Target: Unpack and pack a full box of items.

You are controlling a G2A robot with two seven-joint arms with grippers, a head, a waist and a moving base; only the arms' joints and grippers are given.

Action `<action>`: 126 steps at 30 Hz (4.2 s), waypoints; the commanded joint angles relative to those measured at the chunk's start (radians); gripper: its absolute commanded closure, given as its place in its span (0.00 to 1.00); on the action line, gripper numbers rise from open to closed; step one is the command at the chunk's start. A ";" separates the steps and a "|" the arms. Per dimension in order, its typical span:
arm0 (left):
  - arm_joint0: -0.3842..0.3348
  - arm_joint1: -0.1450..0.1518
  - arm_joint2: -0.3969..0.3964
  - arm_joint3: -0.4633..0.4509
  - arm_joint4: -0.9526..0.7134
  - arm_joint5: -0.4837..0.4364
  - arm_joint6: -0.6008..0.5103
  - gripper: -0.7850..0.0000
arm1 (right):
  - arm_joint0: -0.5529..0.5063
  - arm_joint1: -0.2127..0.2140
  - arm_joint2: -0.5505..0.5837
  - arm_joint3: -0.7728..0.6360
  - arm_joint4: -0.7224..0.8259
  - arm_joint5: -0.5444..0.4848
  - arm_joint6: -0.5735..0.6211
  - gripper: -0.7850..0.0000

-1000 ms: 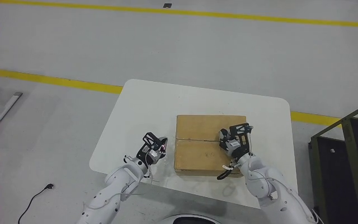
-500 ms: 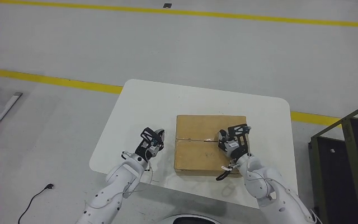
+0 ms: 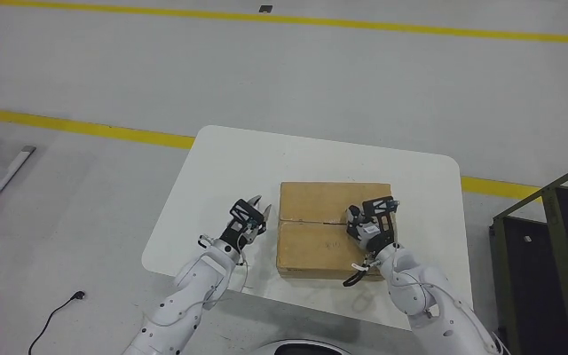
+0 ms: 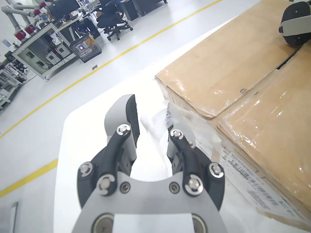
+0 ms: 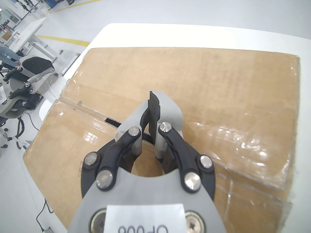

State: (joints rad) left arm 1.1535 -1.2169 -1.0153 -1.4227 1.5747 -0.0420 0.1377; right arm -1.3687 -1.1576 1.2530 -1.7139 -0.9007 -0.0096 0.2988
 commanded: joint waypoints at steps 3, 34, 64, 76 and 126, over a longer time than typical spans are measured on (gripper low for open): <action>-0.014 -0.007 0.011 0.013 0.029 0.026 0.016 0.70 | 0.003 -0.002 0.009 0.002 0.006 0.006 0.000 1.00; -0.036 -0.032 -0.042 -0.015 -0.005 0.044 -0.017 0.00 | -0.034 -0.006 0.098 -0.012 0.070 0.015 0.015 1.00; -0.179 -0.106 0.103 -0.035 -0.007 -0.006 0.016 0.00 | -0.137 0.008 0.401 -0.095 0.111 0.115 -0.035 1.00; -0.220 -0.145 0.198 0.002 0.007 -0.039 0.008 0.00 | -0.184 0.010 0.522 -0.066 0.148 0.119 -0.059 1.00; -0.304 -0.255 0.135 -0.001 0.099 -0.044 -0.123 0.00 | -0.278 0.007 0.646 -0.154 0.345 -0.116 0.074 0.85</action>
State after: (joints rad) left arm 0.8211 -1.4841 -0.8407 -1.3859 1.6600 -0.0732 0.0295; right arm -1.6445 -1.1509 1.9043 -1.8572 -0.5700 -0.1043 0.3602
